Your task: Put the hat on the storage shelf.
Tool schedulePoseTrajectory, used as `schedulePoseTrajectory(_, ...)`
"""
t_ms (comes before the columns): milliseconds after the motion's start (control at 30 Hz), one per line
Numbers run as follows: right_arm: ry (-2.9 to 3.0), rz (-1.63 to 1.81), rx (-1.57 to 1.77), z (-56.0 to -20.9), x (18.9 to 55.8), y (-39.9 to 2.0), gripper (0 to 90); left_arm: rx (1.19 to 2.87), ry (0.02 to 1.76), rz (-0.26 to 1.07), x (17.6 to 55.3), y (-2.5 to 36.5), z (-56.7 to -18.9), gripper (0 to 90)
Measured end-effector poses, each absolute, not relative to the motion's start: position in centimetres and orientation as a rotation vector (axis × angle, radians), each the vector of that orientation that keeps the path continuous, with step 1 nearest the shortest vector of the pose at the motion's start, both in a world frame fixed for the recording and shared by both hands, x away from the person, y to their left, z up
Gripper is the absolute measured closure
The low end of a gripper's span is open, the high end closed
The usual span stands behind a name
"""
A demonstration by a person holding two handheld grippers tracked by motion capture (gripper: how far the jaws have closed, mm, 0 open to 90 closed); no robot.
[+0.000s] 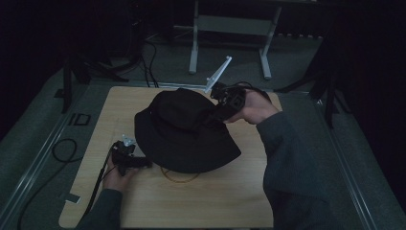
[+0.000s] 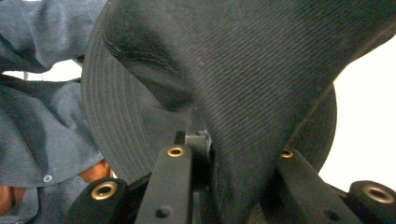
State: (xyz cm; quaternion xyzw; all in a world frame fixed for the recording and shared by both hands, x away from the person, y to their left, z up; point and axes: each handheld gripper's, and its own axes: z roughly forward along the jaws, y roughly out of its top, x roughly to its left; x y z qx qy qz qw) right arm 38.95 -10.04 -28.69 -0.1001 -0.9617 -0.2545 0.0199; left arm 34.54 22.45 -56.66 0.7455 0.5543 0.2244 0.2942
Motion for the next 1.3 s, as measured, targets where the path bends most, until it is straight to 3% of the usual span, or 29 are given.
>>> schedulePoseTrajectory(400,-3.001,-0.773,-0.359,-29.4,39.0,-8.8,62.5,1.983,1.482,0.601,34.5,22.4,-56.6,1.5)
schedulePoseTrajectory(800,-3.041,-0.972,-0.392,-28.9,39.0,-8.7,47.9,1.985,1.482,0.600,34.5,22.4,-56.7,1.5)
schedulePoseTrajectory(1167,-3.094,-0.844,-0.409,-29.4,38.0,-9.1,36.9,1.998,1.476,0.602,34.4,22.6,-56.6,1.5)
schedulePoseTrajectory(1300,-3.129,-0.834,-0.416,-29.2,37.4,-9.4,29.1,1.993,1.480,0.604,34.4,22.7,-56.6,1.5)
